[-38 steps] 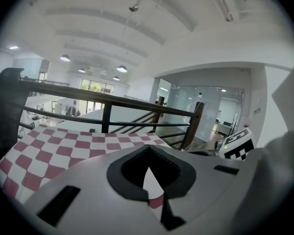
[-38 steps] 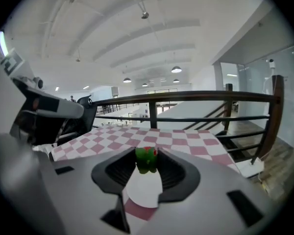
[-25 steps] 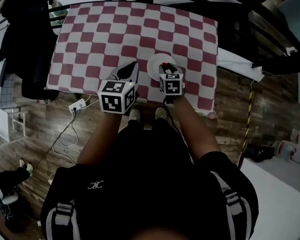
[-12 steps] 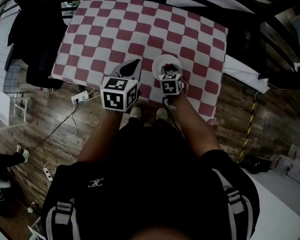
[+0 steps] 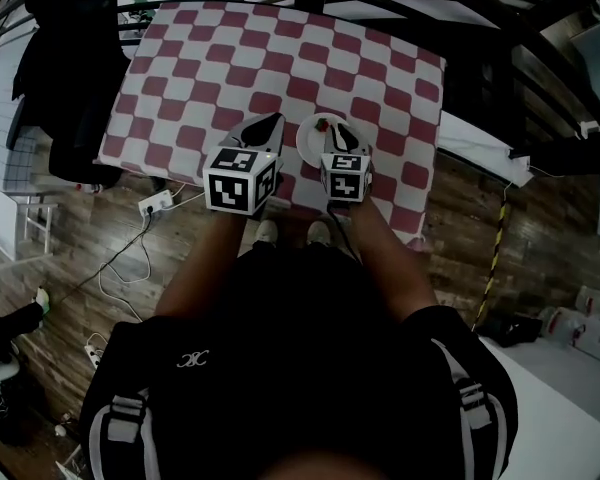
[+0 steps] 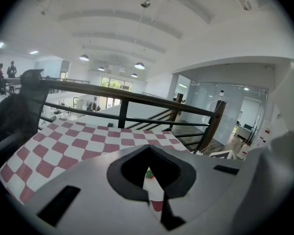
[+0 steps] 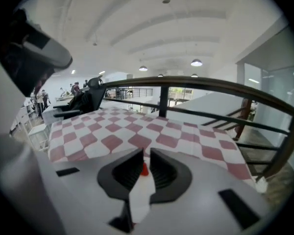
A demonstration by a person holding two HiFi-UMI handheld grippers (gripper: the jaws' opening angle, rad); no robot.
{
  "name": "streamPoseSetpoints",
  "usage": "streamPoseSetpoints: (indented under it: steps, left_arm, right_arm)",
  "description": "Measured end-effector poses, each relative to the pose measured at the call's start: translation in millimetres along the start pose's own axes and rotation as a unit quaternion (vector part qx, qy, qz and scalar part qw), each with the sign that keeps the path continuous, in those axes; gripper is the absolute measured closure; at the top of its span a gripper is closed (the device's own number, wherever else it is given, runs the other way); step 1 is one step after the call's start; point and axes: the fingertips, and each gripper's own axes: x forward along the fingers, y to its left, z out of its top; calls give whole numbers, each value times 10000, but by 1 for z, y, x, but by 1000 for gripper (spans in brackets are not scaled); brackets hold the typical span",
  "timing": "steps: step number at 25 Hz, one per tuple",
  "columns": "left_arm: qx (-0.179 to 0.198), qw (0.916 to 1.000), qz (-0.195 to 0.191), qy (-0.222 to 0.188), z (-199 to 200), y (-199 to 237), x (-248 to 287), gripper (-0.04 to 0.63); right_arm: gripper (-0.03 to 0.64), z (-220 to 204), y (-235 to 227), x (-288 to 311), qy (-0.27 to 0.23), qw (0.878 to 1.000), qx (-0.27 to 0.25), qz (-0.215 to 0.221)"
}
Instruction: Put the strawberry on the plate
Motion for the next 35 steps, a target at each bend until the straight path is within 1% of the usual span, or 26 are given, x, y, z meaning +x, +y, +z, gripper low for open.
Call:
streamPoseSetpoints:
  steps: [1, 2, 4, 7, 12, 15, 18, 22, 28, 35]
  left_arm:
    - [21, 10000, -24, -27, 3, -2, 2, 604]
    - [47, 10000, -49, -56, 6, -4, 4, 604]
    - [106, 9998, -99, -122, 13, -9, 8, 604]
    - [191, 9993, -190, -254, 24, -20, 14, 604]
    - [383, 9969, -389, -559, 51, -47, 18, 604]
    - [551, 9943, -488, -768, 72, -63, 17, 604]
    - [640, 9921, -580, -911, 88, -76, 12, 604]
    - [739, 9900, -659, -1000, 103, -84, 11, 604]
    - [710, 9911, -612, -941, 102, -76, 12, 604]
    - [624, 9926, -551, -879, 98, -68, 13, 604]
  right_arm:
    - [594, 14, -5, -10, -204, 9997, 99, -89]
    - [601, 28, -9, -19, -403, 9989, 188, -150]
    - [603, 54, -17, -38, -722, 9966, 313, -223]
    - [603, 93, -31, -66, -1141, 9922, 278, -410]
    - [604, 159, -54, -125, -1916, 9791, 271, -630]
    - [603, 190, -64, -156, -2220, 9720, 141, -758]
    - [604, 206, -72, -177, -2362, 9680, 160, -833]
    - [604, 212, -78, -186, -2408, 9660, 306, -888]
    - [604, 203, -73, -174, -2247, 9702, 345, -841]
    - [604, 206, -64, -165, -2254, 9714, 360, -654]
